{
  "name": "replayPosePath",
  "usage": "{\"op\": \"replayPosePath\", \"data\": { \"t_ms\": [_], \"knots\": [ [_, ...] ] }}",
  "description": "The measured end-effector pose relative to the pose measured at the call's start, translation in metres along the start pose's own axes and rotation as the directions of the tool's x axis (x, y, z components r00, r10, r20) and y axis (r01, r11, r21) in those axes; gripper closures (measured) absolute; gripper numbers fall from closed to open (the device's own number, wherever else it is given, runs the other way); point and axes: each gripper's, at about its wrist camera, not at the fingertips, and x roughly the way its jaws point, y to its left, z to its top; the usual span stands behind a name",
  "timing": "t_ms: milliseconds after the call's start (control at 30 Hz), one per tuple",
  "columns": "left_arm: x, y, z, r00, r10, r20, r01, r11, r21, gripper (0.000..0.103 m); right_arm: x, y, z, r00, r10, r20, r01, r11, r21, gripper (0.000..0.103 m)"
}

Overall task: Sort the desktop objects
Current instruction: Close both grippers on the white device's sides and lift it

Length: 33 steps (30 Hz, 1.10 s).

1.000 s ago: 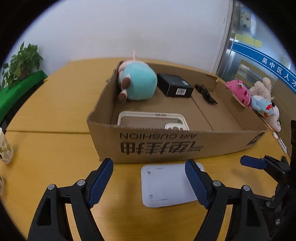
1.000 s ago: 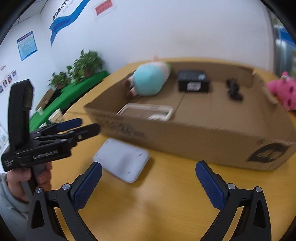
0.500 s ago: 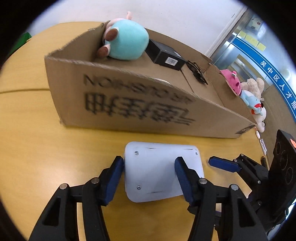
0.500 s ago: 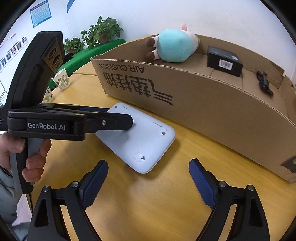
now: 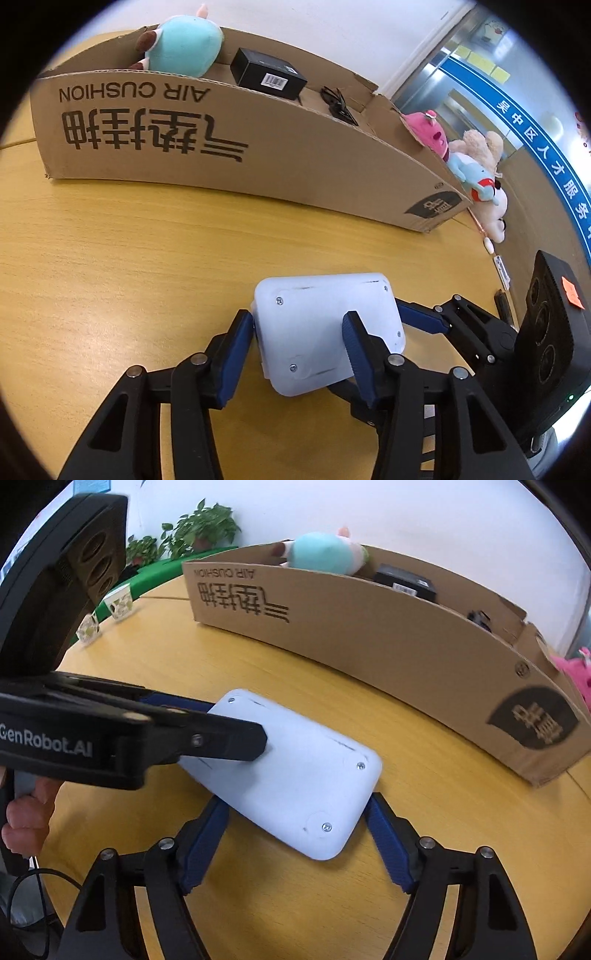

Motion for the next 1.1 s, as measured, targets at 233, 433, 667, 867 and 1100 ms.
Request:
{"op": "replayPosePath", "data": {
  "t_ms": [233, 433, 667, 867, 1100],
  "knots": [
    [-0.01, -0.013, -0.002, 0.998, 0.049, 0.036, -0.05, 0.998, 0.038, 0.056, -0.006, 0.003, -0.007, 1.0, -0.01, 0.027, 0.01, 1.0, 0.013, 0.03],
    [-0.04, -0.03, 0.018, 0.99, 0.021, 0.141, -0.031, 0.997, 0.07, 0.056, -0.031, 0.001, 0.011, 0.994, -0.029, 0.103, 0.026, 0.999, 0.03, 0.03],
    [-0.069, -0.053, 0.074, 0.968, 0.006, 0.253, -0.041, 0.99, 0.134, 0.056, -0.069, -0.019, 0.061, 0.975, -0.084, 0.207, 0.083, 0.996, 0.013, 0.03],
    [-0.083, -0.067, 0.135, 0.942, -0.018, 0.334, -0.046, 0.982, 0.183, 0.056, -0.084, -0.043, 0.125, 0.955, -0.115, 0.275, 0.122, 0.993, -0.008, 0.03],
    [-0.067, -0.056, 0.207, 0.945, -0.022, 0.325, -0.044, 0.98, 0.193, 0.056, -0.071, -0.085, 0.198, 0.959, -0.116, 0.26, 0.125, 0.992, -0.019, 0.03]
  ]
}}
